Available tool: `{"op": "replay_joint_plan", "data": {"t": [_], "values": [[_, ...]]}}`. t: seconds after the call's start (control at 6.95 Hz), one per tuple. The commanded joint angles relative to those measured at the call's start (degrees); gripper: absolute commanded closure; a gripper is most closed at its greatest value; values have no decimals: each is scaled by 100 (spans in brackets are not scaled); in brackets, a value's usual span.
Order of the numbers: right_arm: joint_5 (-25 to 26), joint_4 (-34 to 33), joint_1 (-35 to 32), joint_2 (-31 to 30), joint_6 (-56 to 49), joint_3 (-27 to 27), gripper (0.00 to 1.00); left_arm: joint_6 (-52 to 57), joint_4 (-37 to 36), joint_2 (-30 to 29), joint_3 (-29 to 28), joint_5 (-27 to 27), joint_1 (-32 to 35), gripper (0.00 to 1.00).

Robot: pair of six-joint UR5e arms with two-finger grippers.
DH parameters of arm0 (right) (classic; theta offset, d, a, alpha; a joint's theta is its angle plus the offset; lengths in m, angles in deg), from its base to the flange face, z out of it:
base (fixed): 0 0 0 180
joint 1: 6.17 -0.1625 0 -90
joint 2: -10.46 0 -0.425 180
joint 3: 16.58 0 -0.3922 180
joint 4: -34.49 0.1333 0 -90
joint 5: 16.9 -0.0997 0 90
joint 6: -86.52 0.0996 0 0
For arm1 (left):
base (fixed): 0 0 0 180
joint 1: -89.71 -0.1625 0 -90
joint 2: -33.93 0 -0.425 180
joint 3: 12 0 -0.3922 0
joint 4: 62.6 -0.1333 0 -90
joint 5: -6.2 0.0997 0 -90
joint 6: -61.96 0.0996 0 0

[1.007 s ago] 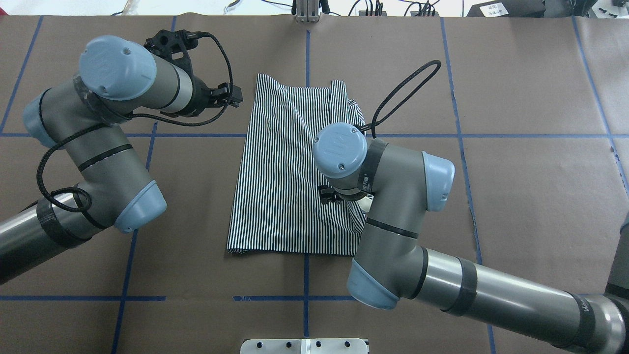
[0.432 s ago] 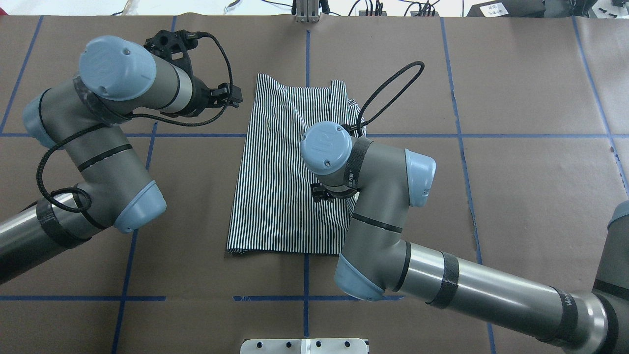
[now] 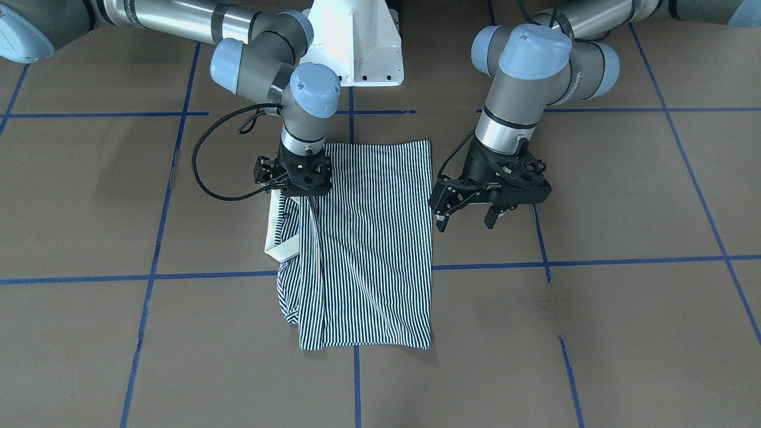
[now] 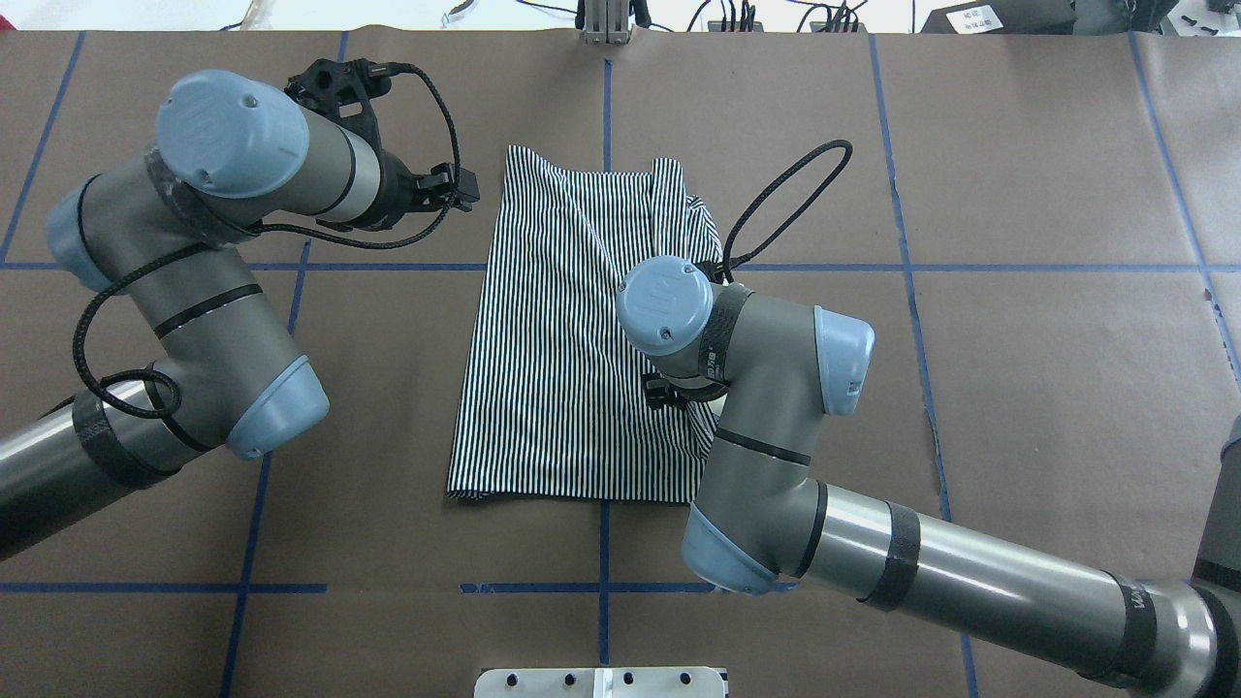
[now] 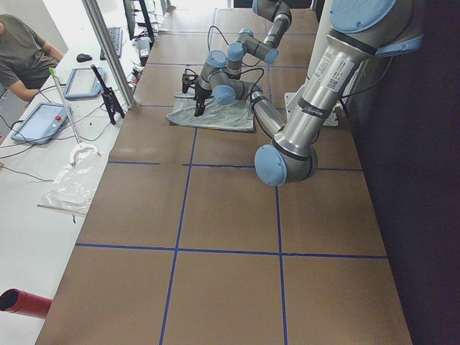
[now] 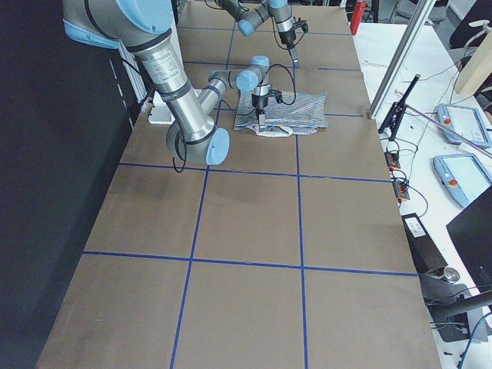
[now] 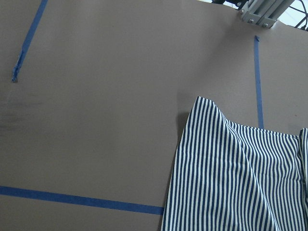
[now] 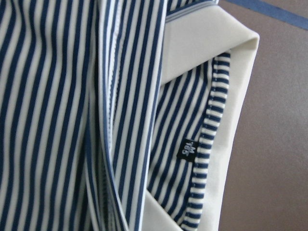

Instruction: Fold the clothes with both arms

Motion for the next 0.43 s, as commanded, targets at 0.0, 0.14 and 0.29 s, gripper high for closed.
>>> {"op": "replay_joint_plan", "data": {"t": [0.0, 0.14, 0.29], "values": [[-62, -276, -141, -13, -106, -79, 0, -20, 3, -9, -10, 5, 0, 0], [-71, -303, -168, -91, -133, -105, 0, -29, 12, -18, -10, -4, -9, 0], [-71, -312, -247, -240, -185, -201, 0, -29, 12, -18, -10, 4, -26, 0]]}}
